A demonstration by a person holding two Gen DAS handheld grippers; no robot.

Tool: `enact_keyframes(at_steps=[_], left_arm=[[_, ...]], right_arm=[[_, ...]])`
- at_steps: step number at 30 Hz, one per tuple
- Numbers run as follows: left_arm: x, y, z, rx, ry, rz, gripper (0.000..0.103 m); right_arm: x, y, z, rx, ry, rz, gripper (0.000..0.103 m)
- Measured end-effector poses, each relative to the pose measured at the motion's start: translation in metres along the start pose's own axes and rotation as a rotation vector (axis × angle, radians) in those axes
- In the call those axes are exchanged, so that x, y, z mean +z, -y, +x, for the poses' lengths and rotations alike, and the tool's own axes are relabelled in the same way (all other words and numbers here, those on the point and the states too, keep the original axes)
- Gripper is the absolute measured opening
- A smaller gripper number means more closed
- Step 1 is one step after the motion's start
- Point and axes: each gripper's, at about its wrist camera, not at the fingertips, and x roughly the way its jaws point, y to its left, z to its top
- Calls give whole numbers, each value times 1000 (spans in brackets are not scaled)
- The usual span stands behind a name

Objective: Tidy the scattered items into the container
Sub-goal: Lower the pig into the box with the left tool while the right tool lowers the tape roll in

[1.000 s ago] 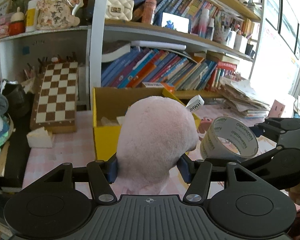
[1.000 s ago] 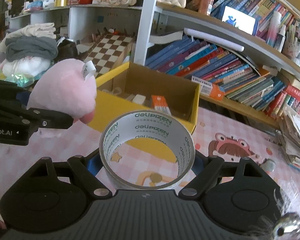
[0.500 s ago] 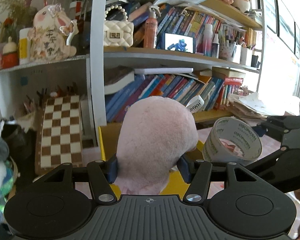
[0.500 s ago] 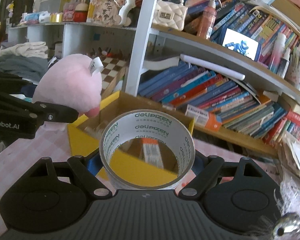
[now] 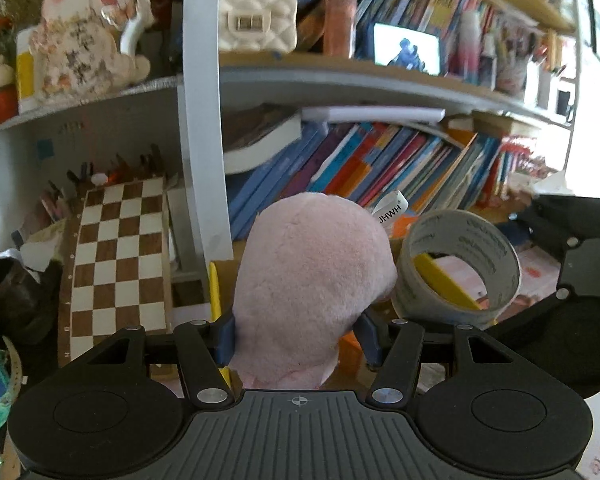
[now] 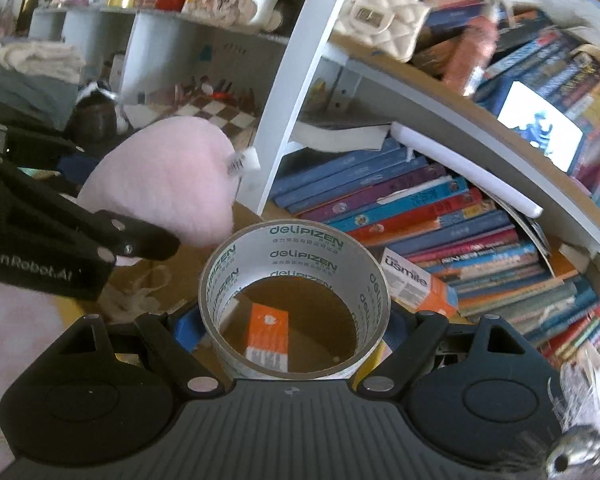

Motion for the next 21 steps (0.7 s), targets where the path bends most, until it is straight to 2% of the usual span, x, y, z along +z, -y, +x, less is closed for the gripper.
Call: enact_keyframes(at_steps=[13, 16, 17, 21], left_arm=[[-8, -8, 63, 54, -136, -20, 58], [-10, -8, 71, 61, -159, -15, 60], [-10, -7, 72, 64, -162, -8, 64], [-9, -3, 78, 67, -168, 12, 64]], right_arm=[[-5, 3, 73, 105, -102, -91, 84], [-6, 2, 83, 116, -119, -114, 84], [-5, 2, 86, 120, -125, -115, 84], [-3, 2, 94, 134, -147, -130, 84]])
